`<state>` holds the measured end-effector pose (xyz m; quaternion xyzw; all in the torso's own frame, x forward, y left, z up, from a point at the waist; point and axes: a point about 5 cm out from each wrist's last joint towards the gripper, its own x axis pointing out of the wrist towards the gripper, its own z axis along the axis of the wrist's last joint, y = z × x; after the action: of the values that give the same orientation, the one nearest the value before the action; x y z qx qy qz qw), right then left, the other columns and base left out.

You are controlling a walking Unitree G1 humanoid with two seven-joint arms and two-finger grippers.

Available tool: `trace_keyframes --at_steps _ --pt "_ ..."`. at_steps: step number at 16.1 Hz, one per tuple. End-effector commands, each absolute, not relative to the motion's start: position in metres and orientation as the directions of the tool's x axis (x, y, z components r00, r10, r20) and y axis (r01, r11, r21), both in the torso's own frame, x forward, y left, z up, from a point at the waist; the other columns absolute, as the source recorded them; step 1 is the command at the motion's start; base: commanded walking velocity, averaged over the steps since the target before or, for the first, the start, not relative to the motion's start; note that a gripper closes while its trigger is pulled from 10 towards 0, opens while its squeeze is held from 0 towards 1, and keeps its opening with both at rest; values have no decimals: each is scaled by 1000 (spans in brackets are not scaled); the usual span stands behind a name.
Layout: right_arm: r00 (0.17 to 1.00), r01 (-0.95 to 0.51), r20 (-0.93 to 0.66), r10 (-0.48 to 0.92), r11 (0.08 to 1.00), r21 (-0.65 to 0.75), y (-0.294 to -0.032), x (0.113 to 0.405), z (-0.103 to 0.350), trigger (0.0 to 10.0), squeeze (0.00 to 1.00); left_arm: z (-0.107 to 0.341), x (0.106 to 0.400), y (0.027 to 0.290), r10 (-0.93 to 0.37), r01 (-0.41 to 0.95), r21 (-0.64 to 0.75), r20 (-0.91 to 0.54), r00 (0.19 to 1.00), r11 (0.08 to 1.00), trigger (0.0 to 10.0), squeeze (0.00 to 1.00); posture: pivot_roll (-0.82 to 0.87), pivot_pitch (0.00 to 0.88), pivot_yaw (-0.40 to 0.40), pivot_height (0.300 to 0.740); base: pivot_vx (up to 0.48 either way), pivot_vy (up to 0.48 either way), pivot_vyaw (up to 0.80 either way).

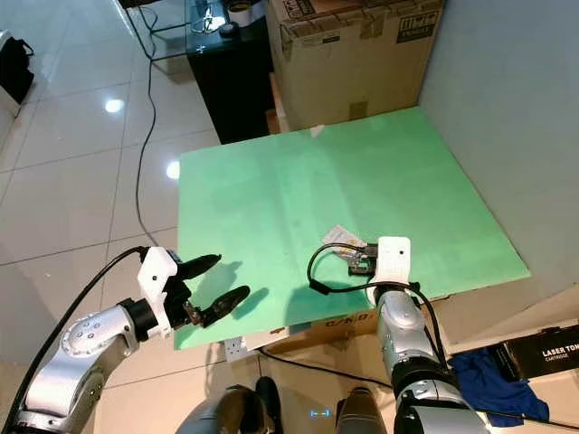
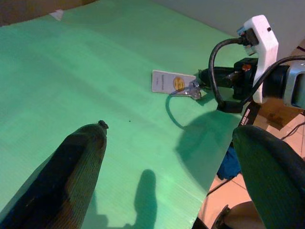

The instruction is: Hang keys on a hook

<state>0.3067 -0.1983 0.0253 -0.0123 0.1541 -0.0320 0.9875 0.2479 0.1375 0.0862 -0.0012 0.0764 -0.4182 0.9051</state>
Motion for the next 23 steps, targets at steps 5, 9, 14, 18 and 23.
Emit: trace_keyframes --at_steps 5,9,14,18,23 --pt "989 12 -147 -26 996 -94 -182 314 52 0 0 84 261 128 -757 756 -64 -125 641 651 10000 0 -110 149 175 740 0 0 0" --pt "999 16 -39 -20 993 -120 -178 312 81 0 0 87 275 115 -765 762 -64 -87 639 644 10000 0 -153 91 183 740 0 0 0" --pt "988 58 -139 -73 992 -108 -181 294 58 10000 1000 85 280 110 -774 772 -58 -81 628 633 10000 0 -161 107 194 740 0 0 0" --pt "980 44 -188 -64 993 -110 -174 286 48 10000 1000 83 278 115 -770 769 -51 -87 632 637 10000 0 -147 118 195 740 0 0 0" --pt "977 50 -204 -66 995 -83 -174 290 47 10000 1000 82 276 118 -768 768 -46 -94 633 639 10000 0 -137 134 195 740 0 0 0"
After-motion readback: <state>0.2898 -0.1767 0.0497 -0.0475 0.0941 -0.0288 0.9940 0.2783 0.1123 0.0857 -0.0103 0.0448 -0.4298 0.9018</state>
